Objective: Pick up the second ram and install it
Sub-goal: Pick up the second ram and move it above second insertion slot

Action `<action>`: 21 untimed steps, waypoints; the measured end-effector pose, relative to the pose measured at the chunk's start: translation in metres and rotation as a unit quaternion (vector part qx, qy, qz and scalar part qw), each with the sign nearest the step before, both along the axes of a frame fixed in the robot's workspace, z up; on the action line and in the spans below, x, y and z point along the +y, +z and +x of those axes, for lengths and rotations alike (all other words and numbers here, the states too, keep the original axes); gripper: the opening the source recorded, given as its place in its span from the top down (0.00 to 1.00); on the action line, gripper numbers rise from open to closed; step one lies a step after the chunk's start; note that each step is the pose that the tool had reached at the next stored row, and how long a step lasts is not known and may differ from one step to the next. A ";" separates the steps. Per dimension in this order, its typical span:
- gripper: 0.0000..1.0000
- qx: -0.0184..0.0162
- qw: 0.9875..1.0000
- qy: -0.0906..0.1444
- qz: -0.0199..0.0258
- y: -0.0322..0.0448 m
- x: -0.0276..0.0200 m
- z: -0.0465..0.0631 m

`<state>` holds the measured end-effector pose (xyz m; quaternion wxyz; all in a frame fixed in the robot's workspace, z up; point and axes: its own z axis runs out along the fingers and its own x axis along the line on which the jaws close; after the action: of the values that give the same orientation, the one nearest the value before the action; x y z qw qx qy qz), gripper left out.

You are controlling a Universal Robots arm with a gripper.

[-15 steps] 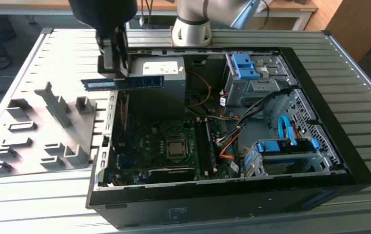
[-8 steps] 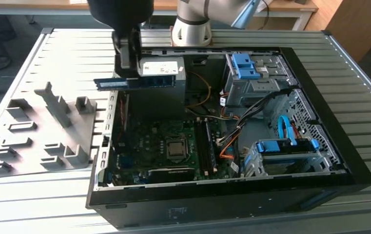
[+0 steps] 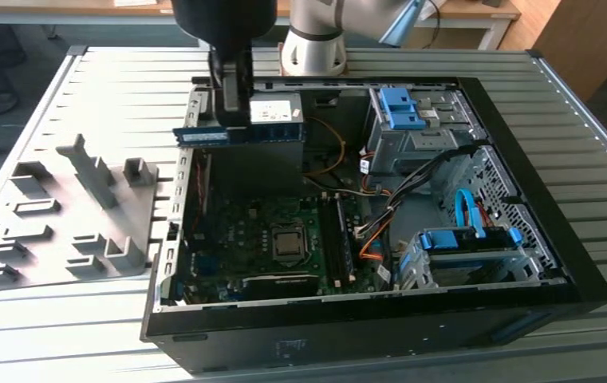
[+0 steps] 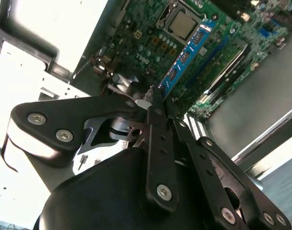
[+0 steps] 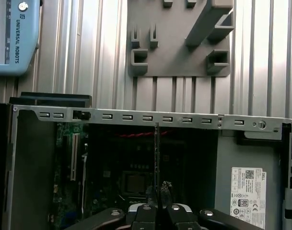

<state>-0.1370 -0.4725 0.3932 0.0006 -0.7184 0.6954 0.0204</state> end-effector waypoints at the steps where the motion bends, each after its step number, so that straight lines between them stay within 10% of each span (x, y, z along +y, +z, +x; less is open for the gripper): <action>1: 0.86 0.000 1.000 0.000 0.000 0.0000 0.0001 0.003; 21: 0.86 0.001 1.000 0.000 0.000 -0.0002 0.0014 0.050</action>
<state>-0.0870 -0.4711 0.3931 -0.0003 -0.7184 0.6953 0.0212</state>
